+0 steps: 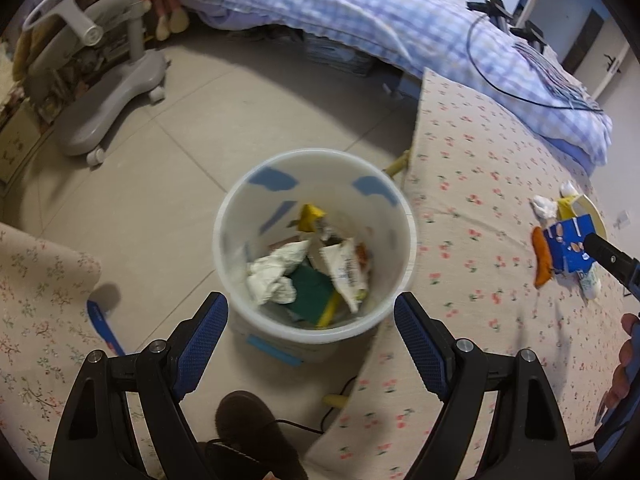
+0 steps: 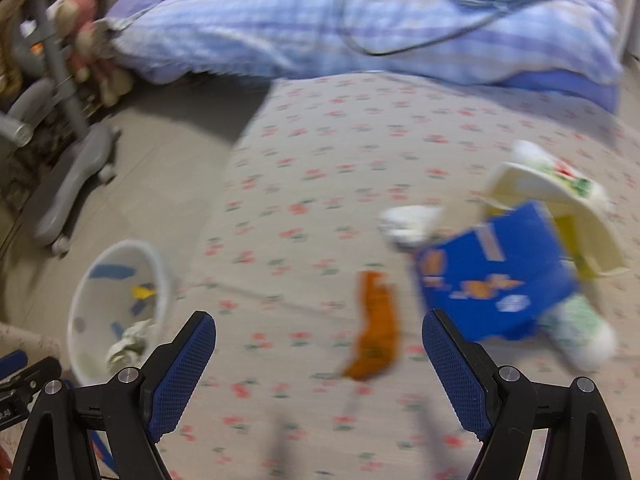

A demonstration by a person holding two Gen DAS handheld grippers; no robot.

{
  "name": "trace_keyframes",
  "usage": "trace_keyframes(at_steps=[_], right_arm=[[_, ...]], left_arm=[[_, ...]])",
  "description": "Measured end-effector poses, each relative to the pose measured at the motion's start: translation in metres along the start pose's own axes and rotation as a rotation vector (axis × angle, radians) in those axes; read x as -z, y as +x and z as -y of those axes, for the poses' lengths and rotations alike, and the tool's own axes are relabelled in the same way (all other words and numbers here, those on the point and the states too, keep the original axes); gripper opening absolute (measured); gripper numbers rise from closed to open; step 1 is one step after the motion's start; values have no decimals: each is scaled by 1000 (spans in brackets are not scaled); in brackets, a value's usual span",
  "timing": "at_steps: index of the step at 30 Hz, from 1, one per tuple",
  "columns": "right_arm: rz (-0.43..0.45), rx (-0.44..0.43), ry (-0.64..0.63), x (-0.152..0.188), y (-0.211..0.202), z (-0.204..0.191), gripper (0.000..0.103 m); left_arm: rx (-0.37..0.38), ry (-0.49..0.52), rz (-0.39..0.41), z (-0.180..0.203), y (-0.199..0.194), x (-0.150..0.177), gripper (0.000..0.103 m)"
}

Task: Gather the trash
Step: 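Grasp the blue almond box with the right tool while the left tool approaches the orange toy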

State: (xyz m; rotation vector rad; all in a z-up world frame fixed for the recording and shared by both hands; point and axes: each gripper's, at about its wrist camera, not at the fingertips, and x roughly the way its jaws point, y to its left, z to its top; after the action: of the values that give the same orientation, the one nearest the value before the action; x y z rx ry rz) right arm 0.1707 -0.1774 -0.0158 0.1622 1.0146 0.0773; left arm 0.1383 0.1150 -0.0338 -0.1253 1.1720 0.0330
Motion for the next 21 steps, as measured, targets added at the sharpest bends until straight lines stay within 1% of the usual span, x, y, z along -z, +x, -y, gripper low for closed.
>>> trace_keyframes(at_steps=[3, 6, 9, 13, 18, 19, 20, 21], right_arm=[[-8, 44, 67, -4, -4, 32, 89], [-17, 61, 124, -9, -4, 60, 88], [-29, 108, 126, -14, -2, 77, 88], [-46, 164, 74, -20, 7, 86, 88], [-78, 193, -46, -23, 24, 74, 89], [-83, 198, -65, -23, 28, 72, 91], [-91, 206, -88, -23, 33, 69, 96], [-96, 215, -106, -22, 37, 67, 98]], left_arm=[[12, 14, -8, 18, 2, -2, 87], [19, 29, -15, 33, 6, -3, 87], [30, 48, -28, 52, 10, -5, 87], [47, 68, -39, 71, 14, -7, 87], [53, 86, -47, 84, 18, -8, 87], [52, 88, -49, 85, 19, -7, 87], [51, 90, -51, 86, 20, -7, 87], [50, 90, -53, 85, 21, -7, 87]])
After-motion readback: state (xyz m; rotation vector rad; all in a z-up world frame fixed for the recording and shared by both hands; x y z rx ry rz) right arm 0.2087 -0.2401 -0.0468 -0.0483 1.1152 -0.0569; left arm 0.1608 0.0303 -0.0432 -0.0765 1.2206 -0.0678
